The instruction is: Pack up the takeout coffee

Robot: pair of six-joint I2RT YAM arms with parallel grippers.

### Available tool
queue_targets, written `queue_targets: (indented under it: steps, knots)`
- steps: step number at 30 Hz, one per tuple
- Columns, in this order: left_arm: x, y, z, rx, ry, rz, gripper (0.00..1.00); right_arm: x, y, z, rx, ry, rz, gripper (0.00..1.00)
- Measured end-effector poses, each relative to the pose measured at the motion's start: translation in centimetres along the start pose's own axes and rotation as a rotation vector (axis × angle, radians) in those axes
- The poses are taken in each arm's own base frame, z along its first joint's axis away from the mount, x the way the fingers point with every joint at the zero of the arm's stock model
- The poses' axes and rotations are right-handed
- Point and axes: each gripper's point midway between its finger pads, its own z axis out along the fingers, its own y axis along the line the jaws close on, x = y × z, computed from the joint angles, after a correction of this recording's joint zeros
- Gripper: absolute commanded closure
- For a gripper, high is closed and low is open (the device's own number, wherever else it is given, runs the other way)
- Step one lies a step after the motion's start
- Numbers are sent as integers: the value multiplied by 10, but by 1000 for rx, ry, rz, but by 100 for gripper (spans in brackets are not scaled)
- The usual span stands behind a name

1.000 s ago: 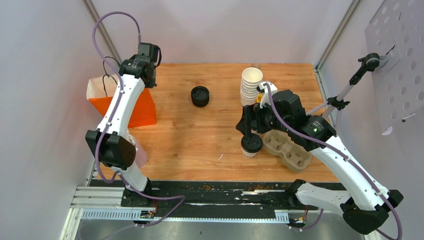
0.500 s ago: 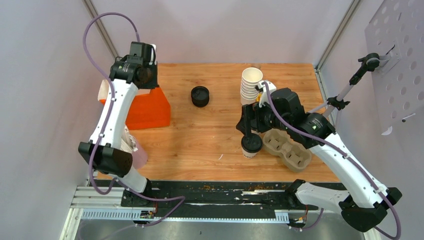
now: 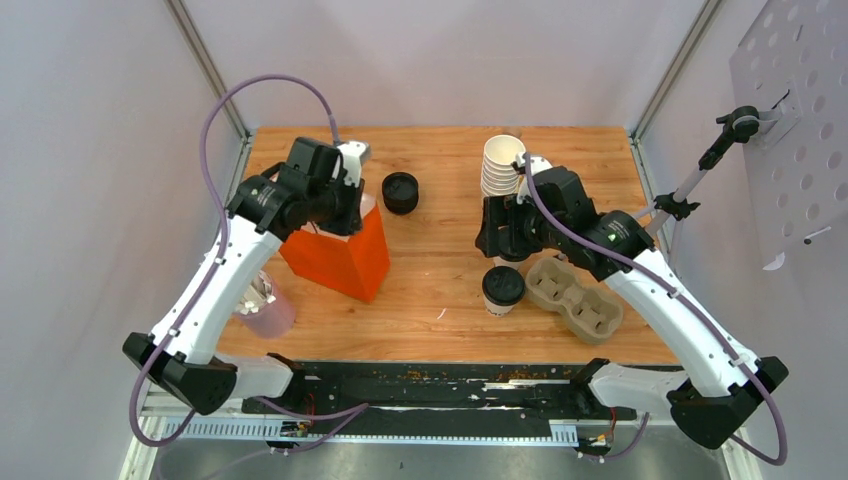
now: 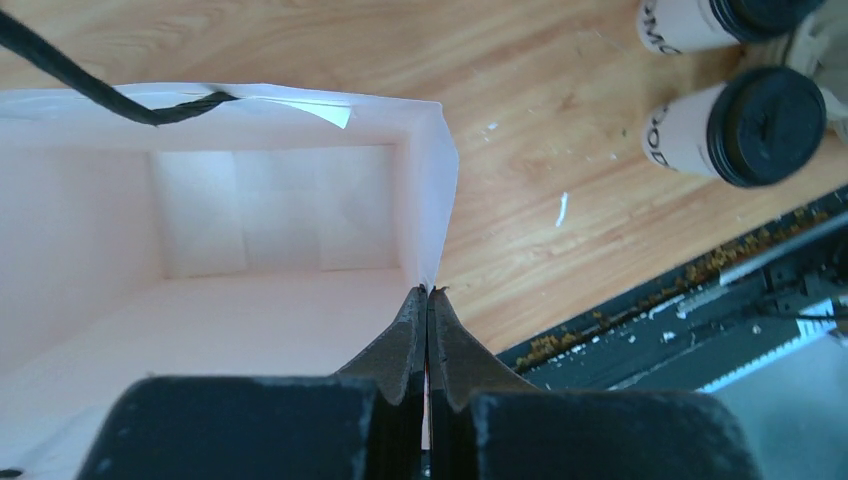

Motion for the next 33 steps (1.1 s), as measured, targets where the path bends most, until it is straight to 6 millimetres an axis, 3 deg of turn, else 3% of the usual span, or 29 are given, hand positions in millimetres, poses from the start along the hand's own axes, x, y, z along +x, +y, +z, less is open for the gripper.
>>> queue_targets:
  steps: [4,12,17,24,28,33]
  knots:
    - [20,-25,3,87,34,18,100,1,-11,-2,55,-6,31,0]
    - [26,-76,-7,278,-14,94,100,10,-70,-5,285,9,105,0]
    - [28,-105,-15,377,-36,161,100,17,-90,-9,364,20,185,0]
    - [36,-120,-16,455,-38,211,99,45,-116,-12,452,41,335,7]
    - [43,-121,-13,470,-31,216,88,60,-146,-14,542,48,432,10]
    - [38,-126,-15,493,-50,218,55,90,-175,-10,632,100,545,15]
